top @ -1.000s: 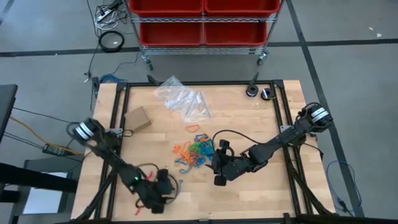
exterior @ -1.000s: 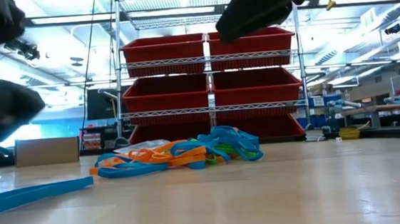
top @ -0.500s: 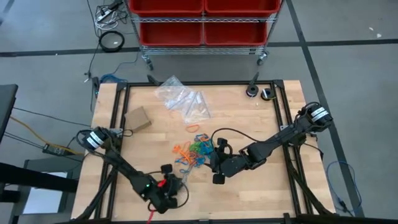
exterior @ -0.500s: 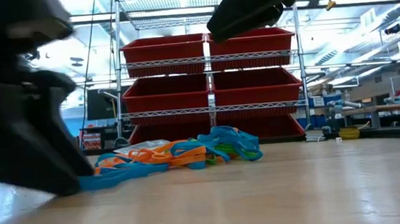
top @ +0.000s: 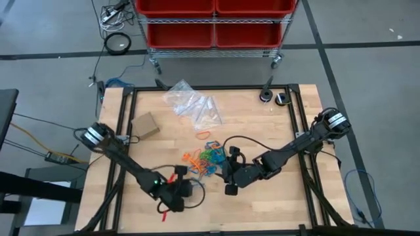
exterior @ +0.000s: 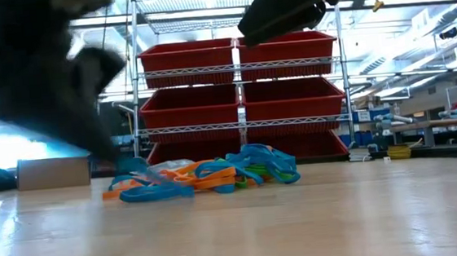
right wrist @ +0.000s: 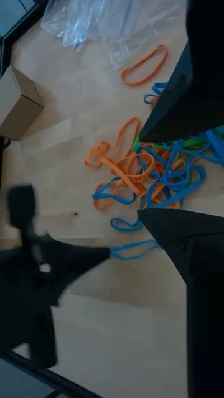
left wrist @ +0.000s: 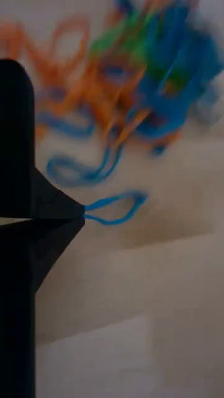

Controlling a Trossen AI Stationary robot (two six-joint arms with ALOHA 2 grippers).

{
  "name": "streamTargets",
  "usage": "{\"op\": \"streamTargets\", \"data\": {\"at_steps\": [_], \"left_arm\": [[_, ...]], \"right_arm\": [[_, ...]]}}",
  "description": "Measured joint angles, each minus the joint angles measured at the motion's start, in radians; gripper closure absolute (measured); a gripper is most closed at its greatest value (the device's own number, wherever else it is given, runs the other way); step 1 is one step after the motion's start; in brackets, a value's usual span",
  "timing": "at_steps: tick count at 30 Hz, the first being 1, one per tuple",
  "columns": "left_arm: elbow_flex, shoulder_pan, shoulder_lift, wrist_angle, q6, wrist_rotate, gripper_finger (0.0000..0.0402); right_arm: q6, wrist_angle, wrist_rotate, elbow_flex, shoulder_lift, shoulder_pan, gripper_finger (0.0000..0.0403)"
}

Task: Sort rubber bands
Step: Prepare the rubber bands to put into the zip bags, then open the right transparent zip bag

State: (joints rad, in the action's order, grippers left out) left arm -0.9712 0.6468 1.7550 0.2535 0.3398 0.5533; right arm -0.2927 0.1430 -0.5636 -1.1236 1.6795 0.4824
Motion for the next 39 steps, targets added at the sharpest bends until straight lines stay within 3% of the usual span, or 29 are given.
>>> {"op": "streamTargets", "data": {"at_steps": [5,15,19,24,31,39], "left_arm": [[0.001,-0.092,-0.056,0.047,-0.119,0.026,0.04],[0.0,-0.271,-0.058,0.019,-0.231,-0.079,0.0392],[0.0,-0.318,-0.058,0.02,-0.231,-0.248,0.0359],[-0.001,-0.322,-0.058,0.019,-0.222,-0.31,0.0282],[-0.001,-0.324,-0.08,0.036,-0.208,-0.276,0.0195],[-0.002,-0.323,-0.207,0.085,-0.284,-0.142,0.0184]], "right_arm": [[-0.02,0.001,0.0,0.0,0.0,0.002,0.0234],[-0.038,0.034,0.0,0.0,0.0,0.008,0.0234],[-0.054,0.061,-0.004,0.0,0.0,0.008,0.0234],[-0.056,0.073,-0.023,0.0,0.0,0.008,0.0234],[-0.199,0.183,-0.086,0.0,0.0,0.0,0.0239],[-0.268,0.235,-0.121,0.0,0.0,-0.014,0.0248]]}}
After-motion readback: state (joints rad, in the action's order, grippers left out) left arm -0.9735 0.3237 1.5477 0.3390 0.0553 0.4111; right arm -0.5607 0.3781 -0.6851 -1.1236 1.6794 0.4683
